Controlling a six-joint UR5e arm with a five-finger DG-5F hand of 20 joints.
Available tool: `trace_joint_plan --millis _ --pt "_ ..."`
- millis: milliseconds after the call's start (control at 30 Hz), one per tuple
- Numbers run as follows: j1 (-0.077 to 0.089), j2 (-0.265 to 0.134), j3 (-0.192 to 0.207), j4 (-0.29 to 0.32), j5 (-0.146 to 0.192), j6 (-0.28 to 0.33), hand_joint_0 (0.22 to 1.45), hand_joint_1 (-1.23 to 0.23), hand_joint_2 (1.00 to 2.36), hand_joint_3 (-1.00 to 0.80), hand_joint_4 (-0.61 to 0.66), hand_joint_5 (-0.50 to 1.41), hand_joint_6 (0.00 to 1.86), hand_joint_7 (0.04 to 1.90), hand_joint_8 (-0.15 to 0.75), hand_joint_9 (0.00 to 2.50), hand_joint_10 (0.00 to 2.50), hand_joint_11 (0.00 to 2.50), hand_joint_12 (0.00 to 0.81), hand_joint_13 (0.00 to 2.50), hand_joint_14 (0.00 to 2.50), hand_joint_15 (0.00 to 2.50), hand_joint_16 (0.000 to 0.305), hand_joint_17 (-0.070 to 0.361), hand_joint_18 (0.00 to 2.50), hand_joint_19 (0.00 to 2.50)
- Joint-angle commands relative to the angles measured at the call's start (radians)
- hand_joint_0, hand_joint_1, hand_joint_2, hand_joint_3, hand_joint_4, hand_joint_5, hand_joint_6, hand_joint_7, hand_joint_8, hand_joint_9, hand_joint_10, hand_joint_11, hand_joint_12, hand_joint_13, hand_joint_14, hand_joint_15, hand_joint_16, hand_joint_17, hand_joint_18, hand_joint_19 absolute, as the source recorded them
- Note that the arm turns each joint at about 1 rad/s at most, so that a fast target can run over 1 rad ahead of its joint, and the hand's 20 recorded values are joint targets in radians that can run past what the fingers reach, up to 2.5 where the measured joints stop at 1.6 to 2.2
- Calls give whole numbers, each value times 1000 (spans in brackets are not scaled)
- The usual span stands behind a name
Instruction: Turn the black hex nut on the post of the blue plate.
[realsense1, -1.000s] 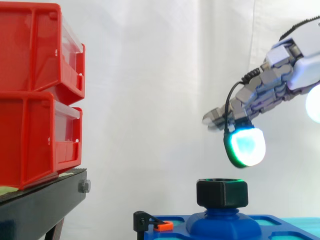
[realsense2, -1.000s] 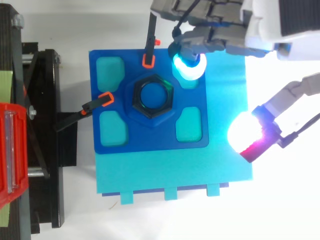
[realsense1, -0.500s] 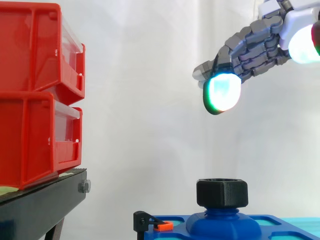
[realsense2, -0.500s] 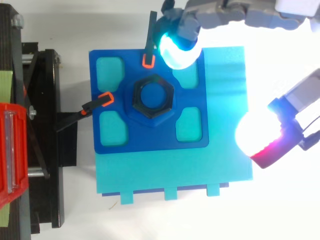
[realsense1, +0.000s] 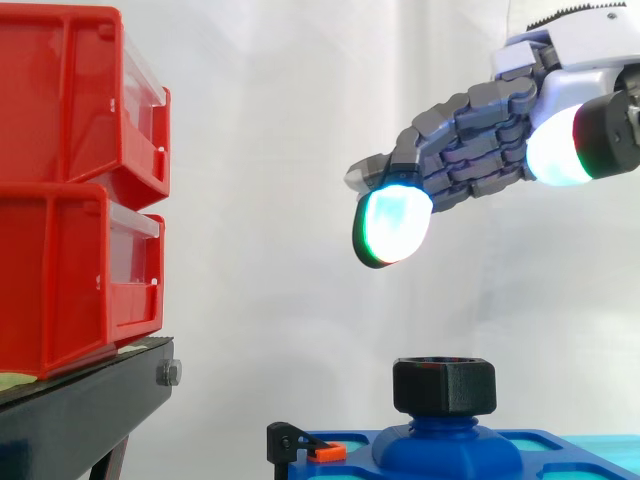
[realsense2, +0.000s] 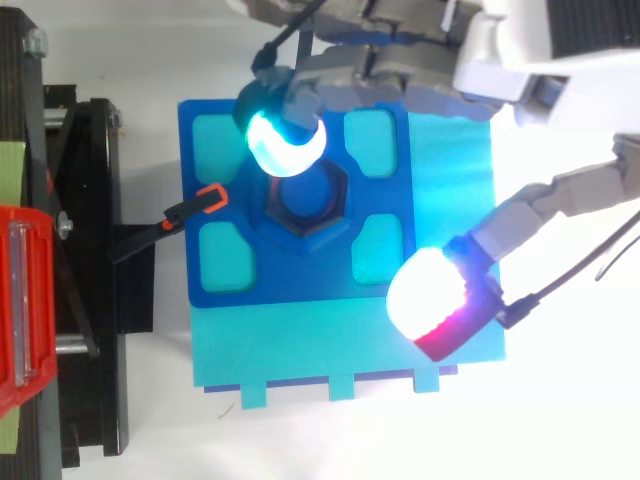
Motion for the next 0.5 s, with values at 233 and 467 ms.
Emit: trace_joint_plan --millis 233,467 --pt "0 -29 -3 54 0 4 346 -626 1000 -500 196 -282 502 791 223 0 0 0 406 0 0 0 57 128 0 0" --pt "3 -58 -3 74 -3 9 348 -623 1000 -500 195 -282 502 790 222 0 0 0 406 0 0 0 57 127 0 0"
